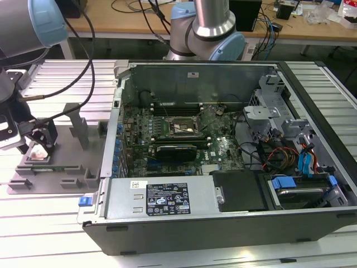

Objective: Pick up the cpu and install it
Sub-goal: 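Pick up the cpu and move it towards the insertion slot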

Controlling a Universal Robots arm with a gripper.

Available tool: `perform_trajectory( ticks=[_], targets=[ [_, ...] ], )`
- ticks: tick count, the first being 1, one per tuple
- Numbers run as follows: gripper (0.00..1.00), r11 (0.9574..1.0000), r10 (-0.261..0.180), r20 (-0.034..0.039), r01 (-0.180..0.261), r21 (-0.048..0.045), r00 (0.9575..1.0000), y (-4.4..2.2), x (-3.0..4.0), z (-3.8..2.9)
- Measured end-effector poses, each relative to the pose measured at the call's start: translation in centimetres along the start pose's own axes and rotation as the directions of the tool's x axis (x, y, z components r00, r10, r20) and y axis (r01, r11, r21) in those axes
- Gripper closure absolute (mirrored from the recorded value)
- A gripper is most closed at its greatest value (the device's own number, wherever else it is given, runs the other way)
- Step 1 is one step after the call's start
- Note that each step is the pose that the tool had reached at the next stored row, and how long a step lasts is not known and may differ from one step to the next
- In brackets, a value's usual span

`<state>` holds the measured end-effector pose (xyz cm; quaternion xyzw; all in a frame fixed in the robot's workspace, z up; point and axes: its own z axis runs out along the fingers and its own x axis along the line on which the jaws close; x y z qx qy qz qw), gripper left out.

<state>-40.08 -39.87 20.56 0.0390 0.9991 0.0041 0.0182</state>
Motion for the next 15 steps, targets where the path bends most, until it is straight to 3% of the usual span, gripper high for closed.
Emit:
perform_trajectory(
  ticks=[15],
  targets=[
    [0.32, 1.0, -0.001, -0.0001, 0.001, 0.0, 1.0, 0.05, -0.06, 0.8]
  ],
)
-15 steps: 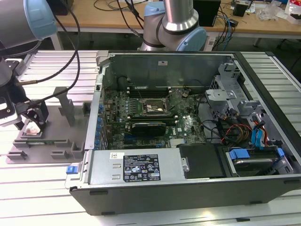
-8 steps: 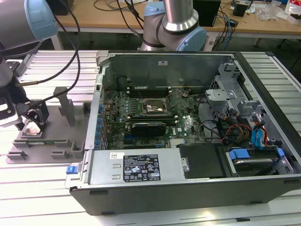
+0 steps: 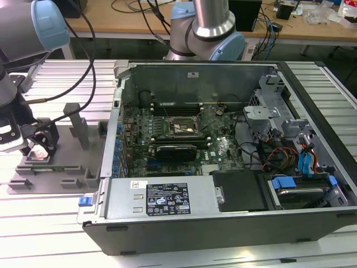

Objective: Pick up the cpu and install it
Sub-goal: 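Pick up the cpu and move it towards the insertion slot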

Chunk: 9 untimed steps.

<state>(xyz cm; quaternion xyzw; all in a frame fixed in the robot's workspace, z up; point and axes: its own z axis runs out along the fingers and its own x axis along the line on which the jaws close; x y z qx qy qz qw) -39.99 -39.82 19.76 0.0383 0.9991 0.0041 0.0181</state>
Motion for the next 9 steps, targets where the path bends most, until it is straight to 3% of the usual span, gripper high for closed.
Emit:
perform_trajectory(
  ticks=[3, 9],
  targets=[
    [0.32, 0.9993, -0.037, 0.0, 0.037, -0.007, 0.9993, 0.09, 0.04, 0.27],
    [0.32, 0.9989, -0.047, 0.0031, 0.047, -0.0089, 0.9989, 0.14, 0.36, 0.36]
  ],
)
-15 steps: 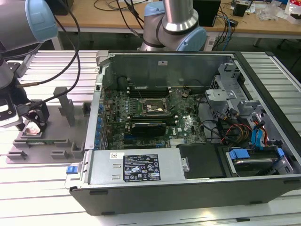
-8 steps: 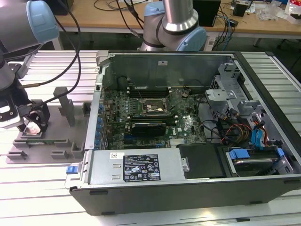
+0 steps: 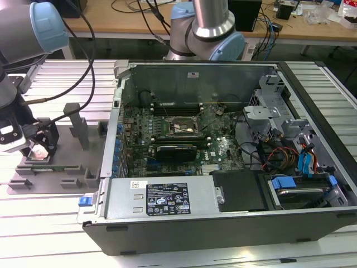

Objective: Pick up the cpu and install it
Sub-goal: 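Pick up the cpu and move it towards the insertion slot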

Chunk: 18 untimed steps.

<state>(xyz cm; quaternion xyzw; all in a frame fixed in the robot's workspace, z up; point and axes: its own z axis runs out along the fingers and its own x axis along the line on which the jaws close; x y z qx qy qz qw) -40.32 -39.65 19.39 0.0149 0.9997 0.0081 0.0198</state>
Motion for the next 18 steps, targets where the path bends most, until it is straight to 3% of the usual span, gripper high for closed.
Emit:
perform_trajectory(
  ticks=[4, 12, 13, 15, 18],
  targets=[
    [0.32, 0.9987, -0.05, -0.0008, 0.05, -0.002, 0.9987, 0.01, 0.01, 0.06],
    [0.32, 0.9987, -0.051, -0.0003, 0.051, -0.0064, 0.9987, 0.36, 0.18, 0.1],
    [0.32, 0.9987, -0.051, -0.0098, 0.051, -0.0073, 0.9987, 0.37, 0.16, 0.12],
    [0.32, 0.9987, -0.05, -0.0414, 0.05, -0.01, 0.9979, 0.37, 0.11, 0.13],
    [0.32, 0.9987, -0.05, -0.0471, 0.05, -0.0104, 0.9976, 0.36, -0.02, 0.13]
  ],
)
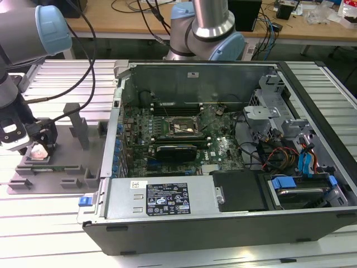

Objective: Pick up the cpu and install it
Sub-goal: 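Pick up the cpu and move it towards the insertion slot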

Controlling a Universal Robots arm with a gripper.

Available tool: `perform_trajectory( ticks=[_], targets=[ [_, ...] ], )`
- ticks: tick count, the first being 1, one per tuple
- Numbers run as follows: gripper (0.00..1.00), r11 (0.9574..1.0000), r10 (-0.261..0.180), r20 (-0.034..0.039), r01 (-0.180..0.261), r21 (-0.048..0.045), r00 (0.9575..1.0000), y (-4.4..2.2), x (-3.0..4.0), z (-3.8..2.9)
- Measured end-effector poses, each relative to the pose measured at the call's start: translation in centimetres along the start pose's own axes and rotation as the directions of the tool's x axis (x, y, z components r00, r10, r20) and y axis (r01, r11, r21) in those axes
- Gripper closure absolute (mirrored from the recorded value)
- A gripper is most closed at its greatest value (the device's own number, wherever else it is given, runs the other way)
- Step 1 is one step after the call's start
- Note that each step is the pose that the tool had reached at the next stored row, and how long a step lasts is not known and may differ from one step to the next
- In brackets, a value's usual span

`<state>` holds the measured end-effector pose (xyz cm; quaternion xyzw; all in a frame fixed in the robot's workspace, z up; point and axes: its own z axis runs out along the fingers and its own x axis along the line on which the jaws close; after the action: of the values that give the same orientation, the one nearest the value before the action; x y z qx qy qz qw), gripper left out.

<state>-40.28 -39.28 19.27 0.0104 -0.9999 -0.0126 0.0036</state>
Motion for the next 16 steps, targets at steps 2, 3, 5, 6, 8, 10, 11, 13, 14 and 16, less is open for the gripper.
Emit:
perform_trajectory(
  ticks=[2, 3, 5, 6, 8, 10, 11, 13, 14, 16],
  targets=[
    [0.32, 1.0, 0.0, -0.0009, 0.0, -0.0002, 1.0, 0.0, -0.2, 0.17],
    [0.32, 1.0, 0.0, -0.001, 0.0, -0.0001, 1.0, 0.0, -0.23, 0.2],
    [0.32, 1.0, 0.0, -0.0013, 0.0, -0.0002, 1.0, -0.01, -0.4, 0.21],
    [0.32, 1.0, 0.0, -0.0015, 0.0, -0.0002, 1.0, -0.01, -0.46, 0.21],
    [0.32, 1.0, 0.0, -0.0016, 0.0, -0.0001, 1.0, -0.01, -0.5, 0.21],
    [0.32, 1.0, 0.0, -0.0019, 0.0, 0.0, 1.0, -0.01, -0.5, 0.27],
    [0.32, 1.0, 0.0, -0.0017, 0.0, -0.0002, 1.0, -0.01, -0.51, 0.33],
    [0.32, 1.0, 0.0, -0.0018, 0.0, -0.0001, 1.0, -0.02, -0.51, 0.37],
    [0.32, 1.0, 0.0, -0.0019, 0.0, 0.0, 1.0, -0.02, -0.51, 0.38],
    [0.32, 1.0, 0.0, -0.0016, 0.0, 0.0, 1.0, -0.02, -0.51, 0.45]
  ],
)
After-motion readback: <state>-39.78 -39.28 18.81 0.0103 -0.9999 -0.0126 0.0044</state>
